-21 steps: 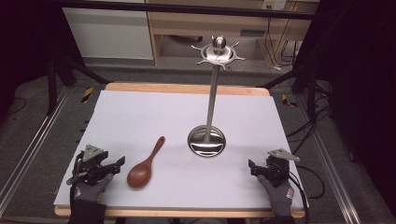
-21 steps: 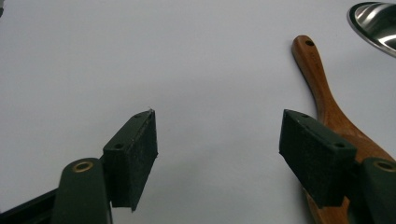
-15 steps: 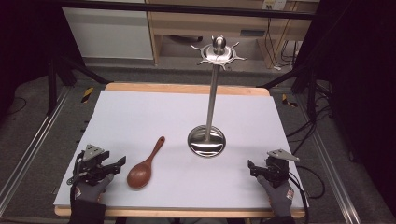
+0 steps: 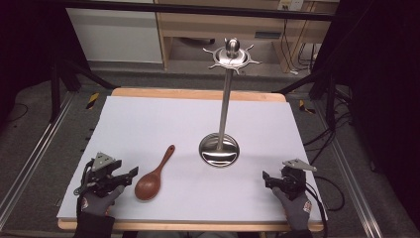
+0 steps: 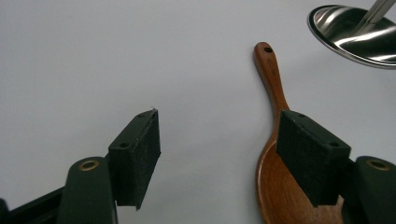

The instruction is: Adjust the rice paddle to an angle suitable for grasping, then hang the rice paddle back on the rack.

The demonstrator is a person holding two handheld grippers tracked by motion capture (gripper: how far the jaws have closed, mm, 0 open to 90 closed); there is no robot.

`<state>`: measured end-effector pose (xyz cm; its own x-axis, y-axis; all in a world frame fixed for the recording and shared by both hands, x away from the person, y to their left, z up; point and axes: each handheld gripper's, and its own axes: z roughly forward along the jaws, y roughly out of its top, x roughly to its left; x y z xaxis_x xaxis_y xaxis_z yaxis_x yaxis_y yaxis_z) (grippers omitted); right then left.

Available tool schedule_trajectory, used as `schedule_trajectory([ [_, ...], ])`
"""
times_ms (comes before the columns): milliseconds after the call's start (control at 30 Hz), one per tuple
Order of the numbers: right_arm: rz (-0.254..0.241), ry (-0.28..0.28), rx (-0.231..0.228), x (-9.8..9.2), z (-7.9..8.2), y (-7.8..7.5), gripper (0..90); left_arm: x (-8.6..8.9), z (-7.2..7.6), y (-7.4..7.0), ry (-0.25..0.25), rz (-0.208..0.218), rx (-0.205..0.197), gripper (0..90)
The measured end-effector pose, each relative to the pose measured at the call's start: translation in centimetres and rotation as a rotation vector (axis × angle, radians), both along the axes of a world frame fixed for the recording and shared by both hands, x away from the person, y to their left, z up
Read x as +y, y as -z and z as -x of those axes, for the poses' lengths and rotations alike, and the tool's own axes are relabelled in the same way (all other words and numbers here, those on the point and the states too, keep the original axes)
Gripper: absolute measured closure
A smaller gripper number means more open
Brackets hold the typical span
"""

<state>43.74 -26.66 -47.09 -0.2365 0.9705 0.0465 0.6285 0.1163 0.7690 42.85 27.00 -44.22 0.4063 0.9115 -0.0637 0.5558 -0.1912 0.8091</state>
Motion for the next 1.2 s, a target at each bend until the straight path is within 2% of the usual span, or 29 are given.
schedule_trajectory([
  [267, 0.016, -0.012, 0.001, 0.1, 0.0, 0.0, 11.3, -0.9, -0.1, -0.6, 0.022, 0.004, 0.007, 29.8],
  [600, 0.02, -0.016, 0.0, 0.1, 0.0, 0.1, 11.3, -2.1, -0.3, -1.2, 0.056, -0.022, 0.015, 29.8],
  [733, 0.005, -0.012, 0.009, 0.2, 0.0, 0.1, 11.3, -2.6, -0.5, -1.5, 0.075, -0.035, 0.025, 29.9],
  [767, -0.007, -0.012, 0.012, 0.2, 0.1, 0.1, 11.3, -2.8, -0.6, -1.6, 0.083, -0.038, 0.033, 30.0],
  [967, -0.007, -0.015, 0.015, 0.4, 0.1, 0.1, 11.3, -3.2, -1.3, -2.0, 0.098, -0.052, 0.052, 31.1],
  [1133, 0.008, -0.03, 0.01, 0.3, 0.1, 0.1, 11.3, -3.8, -2.0, -2.6, 0.106, -0.059, 0.063, 32.1],
  [1200, 0.02, -0.036, 0.006, 0.3, 0.1, 0.1, 11.3, -4.5, -2.5, -2.8, 0.116, -0.083, 0.078, 32.2],
])
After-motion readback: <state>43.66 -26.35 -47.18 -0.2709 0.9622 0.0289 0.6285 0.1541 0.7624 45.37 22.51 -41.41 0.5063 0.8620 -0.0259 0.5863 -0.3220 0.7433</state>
